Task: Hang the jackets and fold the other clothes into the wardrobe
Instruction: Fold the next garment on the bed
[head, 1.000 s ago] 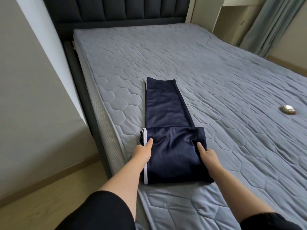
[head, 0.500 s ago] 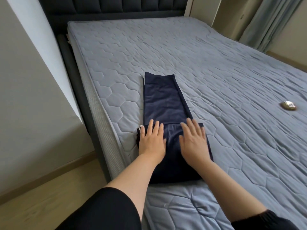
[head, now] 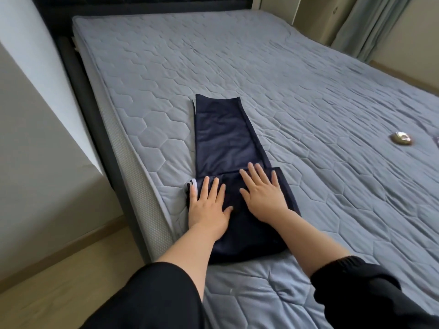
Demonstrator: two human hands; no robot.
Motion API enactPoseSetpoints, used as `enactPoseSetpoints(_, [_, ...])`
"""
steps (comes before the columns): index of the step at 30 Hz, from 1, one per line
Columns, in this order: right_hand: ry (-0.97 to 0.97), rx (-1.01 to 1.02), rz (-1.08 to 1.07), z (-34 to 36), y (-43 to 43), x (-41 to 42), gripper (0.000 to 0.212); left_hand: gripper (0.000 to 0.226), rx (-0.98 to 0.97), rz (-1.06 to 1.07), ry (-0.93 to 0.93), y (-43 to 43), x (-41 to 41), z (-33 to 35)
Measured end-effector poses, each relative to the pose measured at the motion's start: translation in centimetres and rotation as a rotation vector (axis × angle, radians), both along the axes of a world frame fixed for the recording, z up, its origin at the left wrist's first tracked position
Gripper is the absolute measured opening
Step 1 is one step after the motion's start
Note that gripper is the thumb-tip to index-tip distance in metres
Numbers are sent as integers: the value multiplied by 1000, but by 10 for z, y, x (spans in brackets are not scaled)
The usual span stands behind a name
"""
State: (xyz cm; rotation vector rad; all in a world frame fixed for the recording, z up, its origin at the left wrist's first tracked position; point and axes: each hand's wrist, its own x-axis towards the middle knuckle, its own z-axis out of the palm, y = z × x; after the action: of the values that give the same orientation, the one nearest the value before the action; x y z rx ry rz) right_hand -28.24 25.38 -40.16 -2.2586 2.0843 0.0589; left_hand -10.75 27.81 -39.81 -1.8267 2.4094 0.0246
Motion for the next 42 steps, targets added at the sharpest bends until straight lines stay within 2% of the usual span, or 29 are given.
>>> enactPoseSetpoints(2, [-33,68,-65,-9,8,-14,61,65,2,-20,-1,0,1,-1])
enactPoseSetpoints(5, [-75,166,-297,-10,12,-41,64,65,11,-30,-7,-3,2,2])
enactPoseSetpoints(7, [-59,175,-326,0,15,-49,69,64,18,-34,-14,-3,2,7])
enactPoseSetpoints(9, [-45,47,-195,12,26,-47,72,63,-5,-46,-31,-2,2,12])
enactPoseSetpoints(11, [-83,-50,37,26,46,-39,76,62,-37,-73,-43,-1,0,18])
enactPoseSetpoints(14, [-112,89,311,35,81,-25,89,58,1,-170,-58,0,-3,28])
enactPoseSetpoints(16, [-6,191,398,30,98,-25,95,59,158,-235,-23,4,-6,33])
enactPoseSetpoints(19, [166,139,393,23,104,-34,95,79,418,-254,38,20,-9,40])
enactPoseSetpoints(22, [228,101,341,19,104,-34,87,106,489,-283,-105,42,-16,43])
enactPoseSetpoints(25, [197,50,375,19,108,-28,68,107,423,-271,-266,56,-22,46])
enactPoseSetpoints(27, [102,15,349,26,107,-25,57,94,405,-254,-243,57,-23,54])
enactPoseSetpoints(30, [69,87,185,47,96,-21,43,45,296,-317,-58,48,-20,70])
enactPoseSetpoints(31, [55,115,130,54,92,-19,37,32,327,-292,46,43,-15,76])
enactPoseSetpoints(34, [-68,322,106,78,84,-20,23,9,672,-105,321,35,-1,90])
enactPoseSetpoints(35, [-84,427,134,86,83,-22,21,17,781,-57,368,35,3,93])
enactPoseSetpoints(37, [-72,608,179,104,83,-25,18,53,991,37,500,36,11,94])
enactPoseSetpoints(38, [-75,670,192,112,82,-26,15,61,1092,74,587,35,15,93])
enactPoseSetpoints(40, [-107,738,174,126,75,-30,14,47,1249,148,793,34,24,95])
enactPoseSetpoints(42, [-183,653,93,132,62,-33,17,40,1288,253,1067,28,32,94])
